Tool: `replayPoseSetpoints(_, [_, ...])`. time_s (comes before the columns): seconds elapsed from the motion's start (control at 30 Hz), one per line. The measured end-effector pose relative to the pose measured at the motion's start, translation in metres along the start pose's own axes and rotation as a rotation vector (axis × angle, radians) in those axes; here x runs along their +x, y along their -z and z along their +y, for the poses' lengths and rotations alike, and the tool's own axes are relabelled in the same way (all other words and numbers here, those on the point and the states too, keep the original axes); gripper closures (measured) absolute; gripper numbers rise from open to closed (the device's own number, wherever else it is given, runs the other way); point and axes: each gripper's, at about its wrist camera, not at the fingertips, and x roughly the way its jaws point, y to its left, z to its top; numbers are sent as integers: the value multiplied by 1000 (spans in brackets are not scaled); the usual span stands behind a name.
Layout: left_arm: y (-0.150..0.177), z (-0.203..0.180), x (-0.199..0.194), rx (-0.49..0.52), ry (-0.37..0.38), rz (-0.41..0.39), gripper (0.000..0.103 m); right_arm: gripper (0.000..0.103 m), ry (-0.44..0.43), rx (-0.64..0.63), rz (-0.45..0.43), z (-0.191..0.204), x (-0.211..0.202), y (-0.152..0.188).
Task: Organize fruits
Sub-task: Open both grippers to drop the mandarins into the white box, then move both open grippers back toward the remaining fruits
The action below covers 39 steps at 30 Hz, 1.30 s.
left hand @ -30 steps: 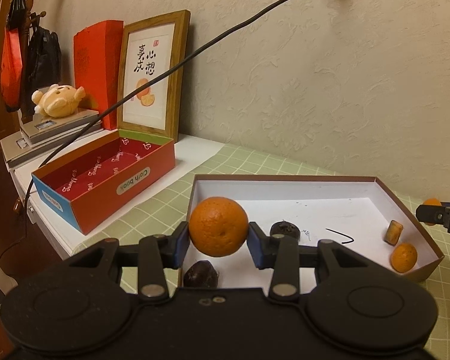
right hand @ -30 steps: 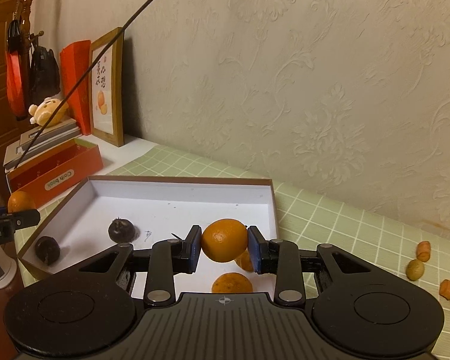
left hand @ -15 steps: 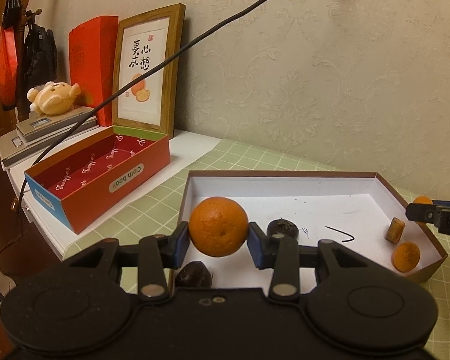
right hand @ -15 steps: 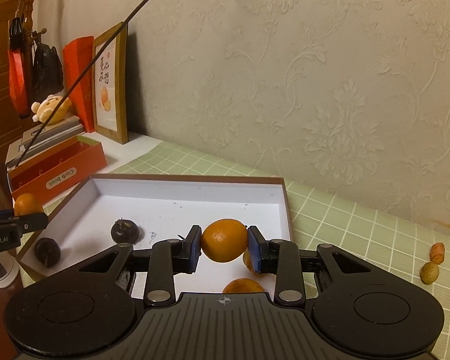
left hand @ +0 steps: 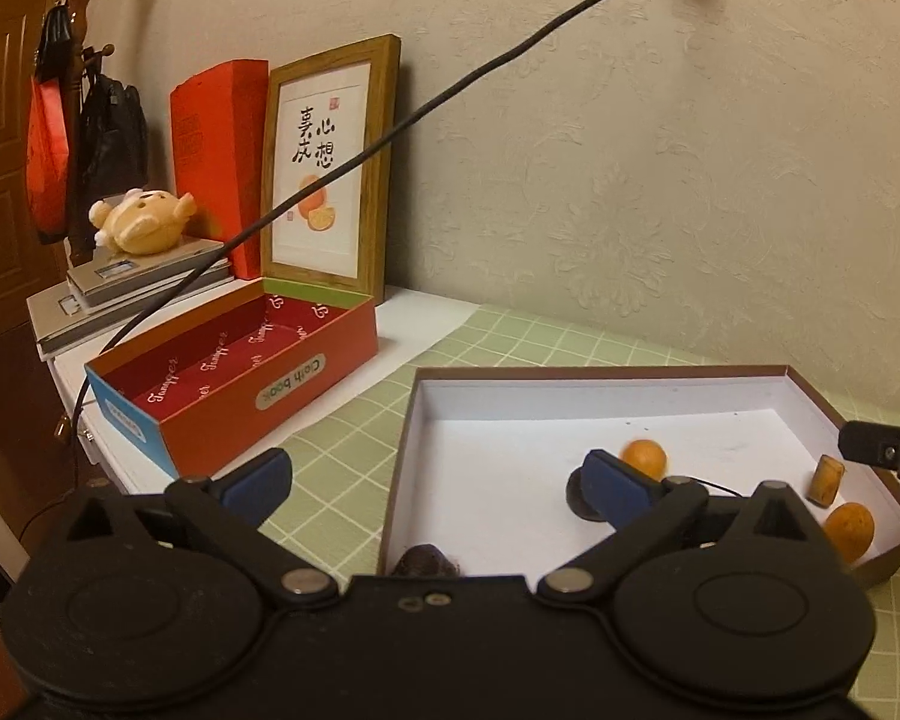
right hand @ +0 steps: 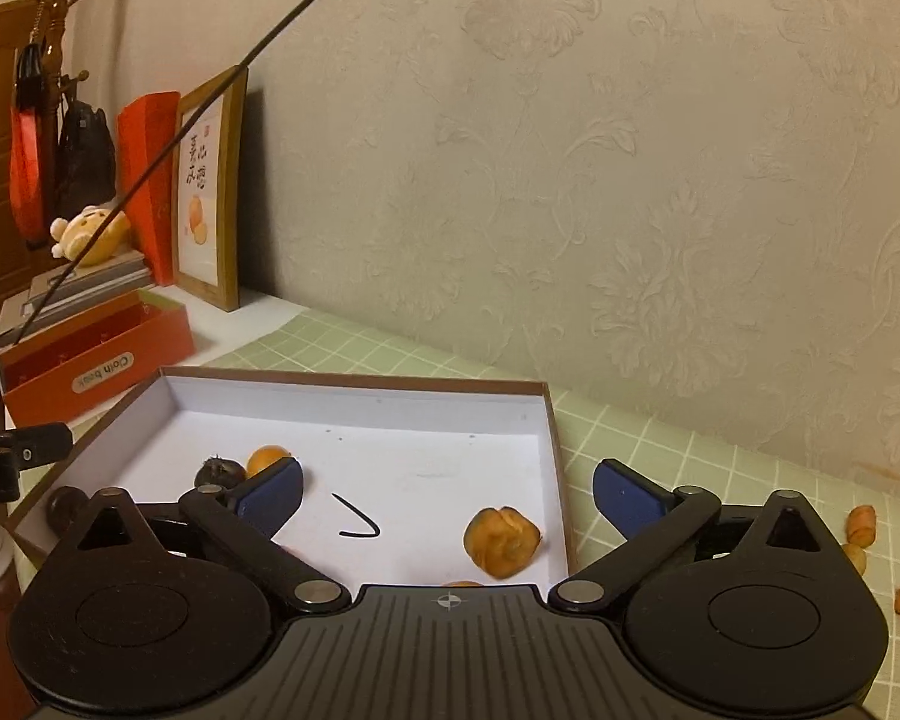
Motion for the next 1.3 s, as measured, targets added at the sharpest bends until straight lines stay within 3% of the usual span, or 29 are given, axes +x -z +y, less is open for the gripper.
replayPoseSetpoints(0.9, [0,8,-1,-18,-5,7,6,0,2,10,27,0,4,1])
replayPoseSetpoints(1.3, [-2,-12,-5,-14,24,-4,6,0,10,18,34,-14,-15,1])
